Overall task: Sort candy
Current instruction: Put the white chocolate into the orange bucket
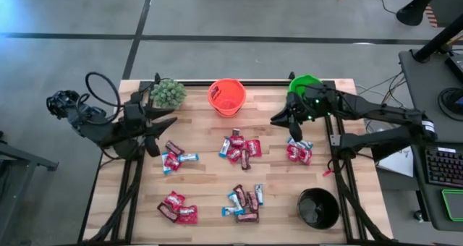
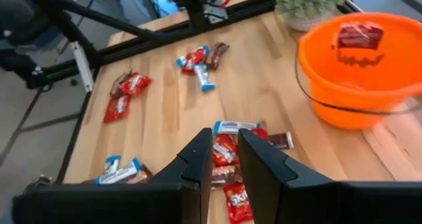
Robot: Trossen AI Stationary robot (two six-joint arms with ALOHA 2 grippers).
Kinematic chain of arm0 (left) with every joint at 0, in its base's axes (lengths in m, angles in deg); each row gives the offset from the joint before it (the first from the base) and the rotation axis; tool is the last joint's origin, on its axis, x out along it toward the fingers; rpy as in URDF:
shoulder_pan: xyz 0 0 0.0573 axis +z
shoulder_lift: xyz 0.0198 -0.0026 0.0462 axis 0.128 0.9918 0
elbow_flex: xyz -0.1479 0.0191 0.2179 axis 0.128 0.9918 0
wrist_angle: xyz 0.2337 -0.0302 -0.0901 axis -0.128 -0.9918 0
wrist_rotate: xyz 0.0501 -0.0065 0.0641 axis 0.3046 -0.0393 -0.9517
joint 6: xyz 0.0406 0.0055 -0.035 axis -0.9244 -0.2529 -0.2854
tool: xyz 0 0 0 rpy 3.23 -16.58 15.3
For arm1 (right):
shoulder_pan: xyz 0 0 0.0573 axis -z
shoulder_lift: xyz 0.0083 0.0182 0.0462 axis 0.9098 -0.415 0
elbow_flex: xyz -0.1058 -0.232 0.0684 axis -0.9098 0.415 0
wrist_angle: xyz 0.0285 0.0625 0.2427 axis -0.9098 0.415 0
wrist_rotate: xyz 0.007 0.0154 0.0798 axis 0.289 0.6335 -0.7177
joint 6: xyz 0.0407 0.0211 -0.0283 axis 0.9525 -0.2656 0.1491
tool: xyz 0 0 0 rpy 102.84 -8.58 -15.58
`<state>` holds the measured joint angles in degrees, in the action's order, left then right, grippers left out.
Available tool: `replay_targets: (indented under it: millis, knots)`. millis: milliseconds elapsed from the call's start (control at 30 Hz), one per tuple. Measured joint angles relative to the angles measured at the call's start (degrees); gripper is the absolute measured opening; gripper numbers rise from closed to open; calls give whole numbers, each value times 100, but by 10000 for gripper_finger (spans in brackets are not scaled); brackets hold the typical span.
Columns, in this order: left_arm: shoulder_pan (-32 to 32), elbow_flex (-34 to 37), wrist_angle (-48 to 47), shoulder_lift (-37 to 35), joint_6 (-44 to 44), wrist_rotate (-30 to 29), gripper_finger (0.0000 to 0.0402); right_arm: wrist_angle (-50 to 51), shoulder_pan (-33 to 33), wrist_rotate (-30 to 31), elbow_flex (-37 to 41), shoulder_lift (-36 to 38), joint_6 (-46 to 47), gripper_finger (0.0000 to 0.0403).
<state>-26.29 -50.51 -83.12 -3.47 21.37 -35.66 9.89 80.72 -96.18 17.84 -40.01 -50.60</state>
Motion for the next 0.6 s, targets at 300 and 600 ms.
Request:
replay_targets:
  millis: [300, 600]
  knots:
    - [0, -276, -91, 152, 31, -11, 114, 794, -13, -105, -918, -606, -218, 66]
    - [0, -283, -91, 243, 31, -11, 114, 826, -13, -100, -1219, -1196, -202, 66]
